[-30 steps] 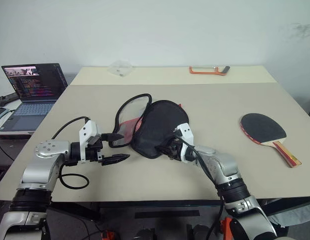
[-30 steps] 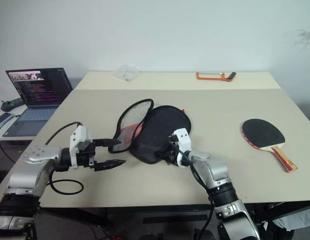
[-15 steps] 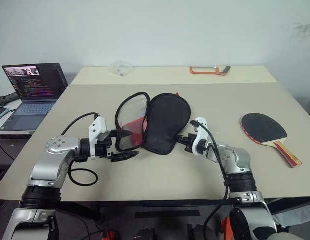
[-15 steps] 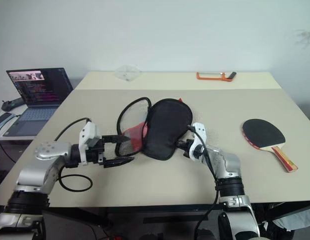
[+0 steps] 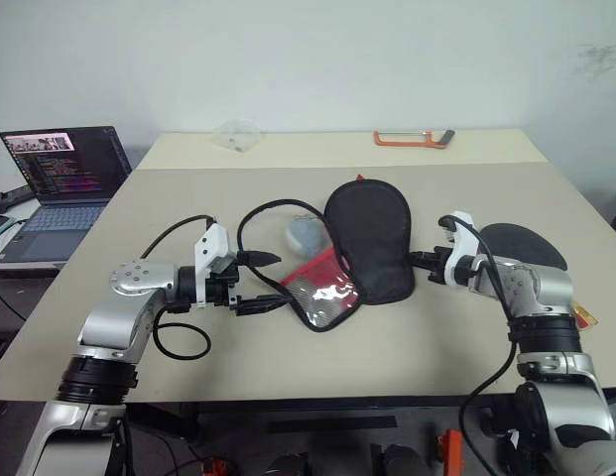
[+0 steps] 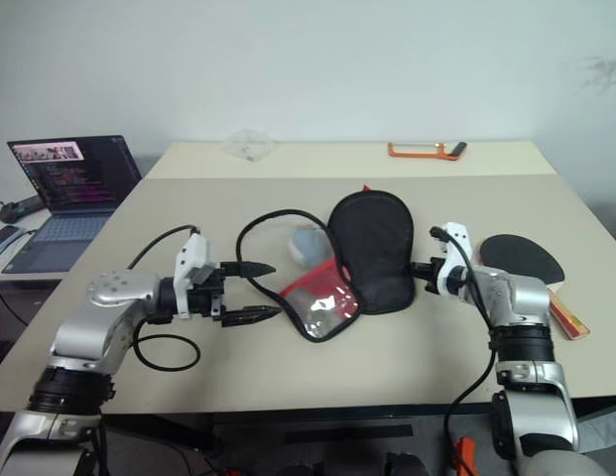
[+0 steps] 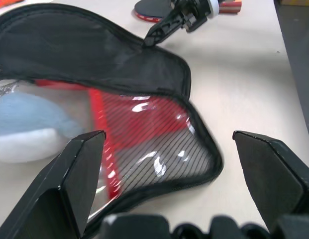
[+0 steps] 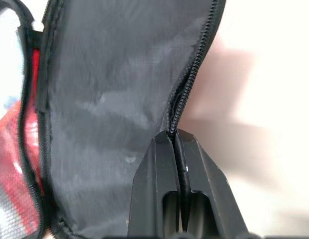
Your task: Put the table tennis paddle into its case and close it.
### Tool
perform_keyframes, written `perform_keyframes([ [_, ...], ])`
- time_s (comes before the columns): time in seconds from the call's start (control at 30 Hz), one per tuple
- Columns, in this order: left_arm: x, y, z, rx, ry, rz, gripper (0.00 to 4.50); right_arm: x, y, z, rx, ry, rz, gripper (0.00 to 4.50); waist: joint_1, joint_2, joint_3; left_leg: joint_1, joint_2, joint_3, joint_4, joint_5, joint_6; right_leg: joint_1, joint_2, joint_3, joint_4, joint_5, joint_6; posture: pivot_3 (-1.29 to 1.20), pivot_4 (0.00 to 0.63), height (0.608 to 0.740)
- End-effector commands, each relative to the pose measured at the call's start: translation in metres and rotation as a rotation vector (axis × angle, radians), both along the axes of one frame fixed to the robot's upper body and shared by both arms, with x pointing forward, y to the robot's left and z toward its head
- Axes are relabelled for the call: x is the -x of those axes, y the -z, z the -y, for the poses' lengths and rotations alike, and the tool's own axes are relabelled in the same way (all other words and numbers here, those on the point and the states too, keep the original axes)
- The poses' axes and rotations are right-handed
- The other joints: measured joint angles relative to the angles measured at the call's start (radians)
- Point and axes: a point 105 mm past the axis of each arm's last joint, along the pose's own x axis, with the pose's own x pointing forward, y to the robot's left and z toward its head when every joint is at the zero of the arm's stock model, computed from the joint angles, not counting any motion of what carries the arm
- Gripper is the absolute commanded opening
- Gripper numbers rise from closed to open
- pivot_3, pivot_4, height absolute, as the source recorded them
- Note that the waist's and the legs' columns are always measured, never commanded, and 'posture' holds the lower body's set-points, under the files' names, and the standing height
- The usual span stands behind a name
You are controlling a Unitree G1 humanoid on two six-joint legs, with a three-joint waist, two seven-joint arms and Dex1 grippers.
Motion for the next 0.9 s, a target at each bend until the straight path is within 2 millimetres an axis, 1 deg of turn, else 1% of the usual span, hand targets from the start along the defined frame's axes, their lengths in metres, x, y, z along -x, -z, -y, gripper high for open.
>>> perform_keyframes([
  [0.03, 0.001, -0.012, 0.005, -0.007, 0.024, 0.053, 4.50, 0.000, -0.011, 0.005, 0.021, -0.034, 0.022, 0.03, -0.002, 0.000, 0.000, 0.000, 0.000, 0.000, 0.000, 0.000, 0.000, 0.000, 0.000, 0.000, 0.000, 0.000, 0.000, 0.00, 0.150, 0.740],
  [0.2, 0.001, -0.012, 0.004, -0.010, 0.026, 0.050, 4.50, 0.000, -0.014, 0.022, -0.002, 0.030, 0.003, 0.03, 0.000, 0.000, 0.000, 0.000, 0.000, 0.000, 0.000, 0.000, 0.000, 0.000, 0.000, 0.000, 0.000, 0.000, 0.000, 0.00, 0.150, 0.740],
  [0.37, 0.001, -0.011, 0.003, -0.013, 0.027, 0.050, 4.50, -0.007, -0.023, 0.033, -0.133, 0.168, -0.026, 0.03, -0.001, 0.000, 0.000, 0.000, 0.000, 0.000, 0.000, 0.000, 0.000, 0.000, 0.000, 0.000, 0.000, 0.000, 0.000, 0.00, 0.150, 0.740],
  [0.47, 0.000, -0.010, 0.002, -0.013, 0.026, 0.051, 4.50, -0.009, -0.027, 0.034, -0.202, 0.252, -0.035, 0.03, 0.000, 0.000, 0.000, 0.000, 0.000, 0.000, 0.000, 0.000, 0.000, 0.000, 0.000, 0.000, 0.000, 0.000, 0.000, 0.00, 0.150, 0.740],
  [0.53, 0.000, -0.010, 0.001, -0.014, 0.026, 0.051, 4.50, -0.007, -0.028, 0.031, -0.226, 0.278, -0.037, 0.03, 0.000, 0.000, 0.000, 0.000, 0.000, 0.000, 0.000, 0.000, 0.000, 0.000, 0.000, 0.000, 0.000, 0.000, 0.000, 0.00, 0.150, 0.740],
  [0.63, 0.000, -0.008, 0.002, -0.015, 0.028, 0.050, 4.50, -0.002, -0.025, 0.022, -0.238, 0.288, -0.041, 0.03, 0.000, 0.000, 0.000, -0.001, 0.000, 0.000, 0.000, 0.000, 0.000, 0.000, 0.000, 0.001, 0.000, 0.000, 0.000, 0.00, 0.150, 0.740],
  [0.7, 0.000, -0.007, 0.002, -0.015, 0.029, 0.051, 4.50, 0.000, -0.023, 0.020, -0.269, 0.317, -0.047, 0.03, 0.000, 0.000, 0.000, -0.001, 0.000, 0.000, 0.000, 0.000, 0.000, 0.000, 0.000, 0.001, 0.000, 0.000, 0.000, 0.00, 0.150, 0.740],
  [0.9, -0.002, -0.007, 0.000, -0.016, 0.027, 0.055, 4.50, 0.010, -0.014, 0.029, -0.301, 0.422, -0.067, 0.03, 0.003, 0.000, 0.000, -0.001, 0.000, 0.000, 0.000, 0.000, 0.000, 0.000, 0.000, 0.001, 0.001, 0.000, 0.000, 0.00, 0.150, 0.740],
])
